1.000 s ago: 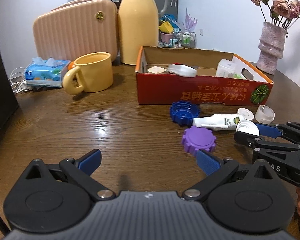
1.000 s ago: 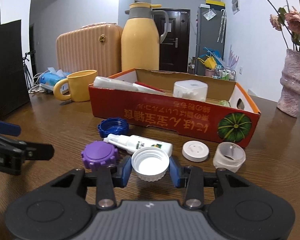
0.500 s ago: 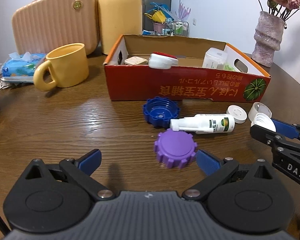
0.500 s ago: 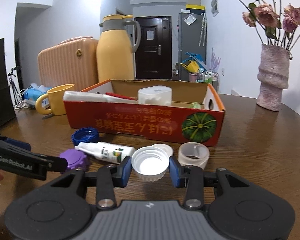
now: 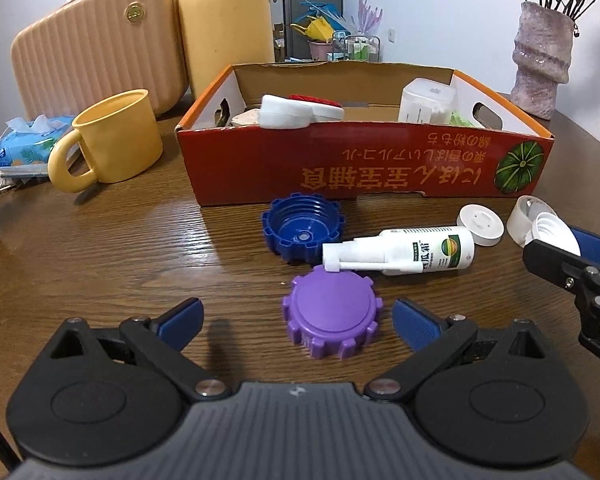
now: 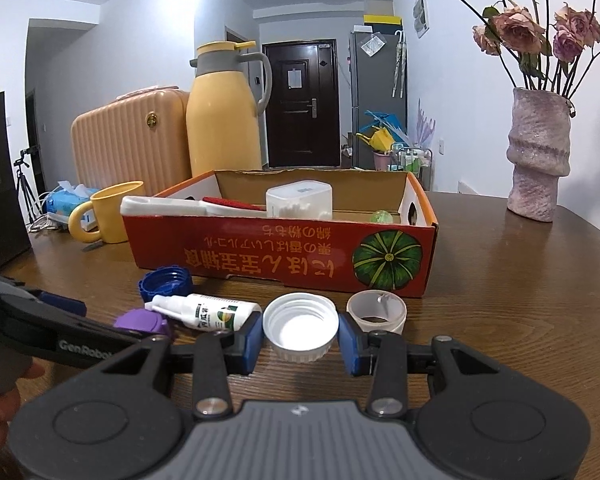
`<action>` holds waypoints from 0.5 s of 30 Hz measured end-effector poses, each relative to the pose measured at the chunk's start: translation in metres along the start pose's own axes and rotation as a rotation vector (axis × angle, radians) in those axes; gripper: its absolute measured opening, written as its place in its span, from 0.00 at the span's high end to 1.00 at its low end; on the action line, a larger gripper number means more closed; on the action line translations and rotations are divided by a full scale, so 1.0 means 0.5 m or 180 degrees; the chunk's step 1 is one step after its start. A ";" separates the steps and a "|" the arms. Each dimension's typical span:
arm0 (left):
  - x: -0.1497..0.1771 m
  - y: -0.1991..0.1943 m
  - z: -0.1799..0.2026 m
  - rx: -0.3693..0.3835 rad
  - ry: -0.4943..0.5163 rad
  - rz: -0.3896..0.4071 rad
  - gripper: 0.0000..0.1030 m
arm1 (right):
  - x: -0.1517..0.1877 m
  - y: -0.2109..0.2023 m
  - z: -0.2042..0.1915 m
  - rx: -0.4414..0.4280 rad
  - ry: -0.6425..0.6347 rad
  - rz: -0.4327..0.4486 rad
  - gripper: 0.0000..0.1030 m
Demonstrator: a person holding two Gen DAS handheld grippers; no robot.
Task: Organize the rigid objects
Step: 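Reach the right gripper to the white screw cap and grasp it, then grasp the purple gear-shaped cap with the left gripper while the right holds the white cap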
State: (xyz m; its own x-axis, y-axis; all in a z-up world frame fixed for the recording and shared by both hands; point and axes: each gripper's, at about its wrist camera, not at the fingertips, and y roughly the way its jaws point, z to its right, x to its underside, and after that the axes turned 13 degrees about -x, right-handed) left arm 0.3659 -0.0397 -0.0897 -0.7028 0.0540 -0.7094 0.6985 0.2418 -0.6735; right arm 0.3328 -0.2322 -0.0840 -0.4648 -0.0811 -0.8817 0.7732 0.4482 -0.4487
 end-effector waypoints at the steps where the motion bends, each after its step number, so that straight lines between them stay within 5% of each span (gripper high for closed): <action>1: 0.001 0.001 0.002 0.0013 0.0008 -0.0002 0.09 | 0.000 0.000 0.000 -0.0006 0.0004 -0.0002 0.62; 12: 0.012 -0.011 0.014 0.0169 -0.0032 0.0061 0.46 | 0.000 0.002 0.002 0.0003 0.0023 0.0004 0.62; 15: 0.016 -0.017 0.013 0.0204 -0.0024 0.0081 0.46 | 0.000 0.003 0.003 0.0012 0.0038 0.0004 0.62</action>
State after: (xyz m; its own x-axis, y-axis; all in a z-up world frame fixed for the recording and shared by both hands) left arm 0.3552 -0.0479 -0.0909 -0.6837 0.0519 -0.7279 0.7235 0.1779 -0.6670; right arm 0.3345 -0.2330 -0.0851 -0.4689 -0.0700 -0.8805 0.7753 0.4449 -0.4483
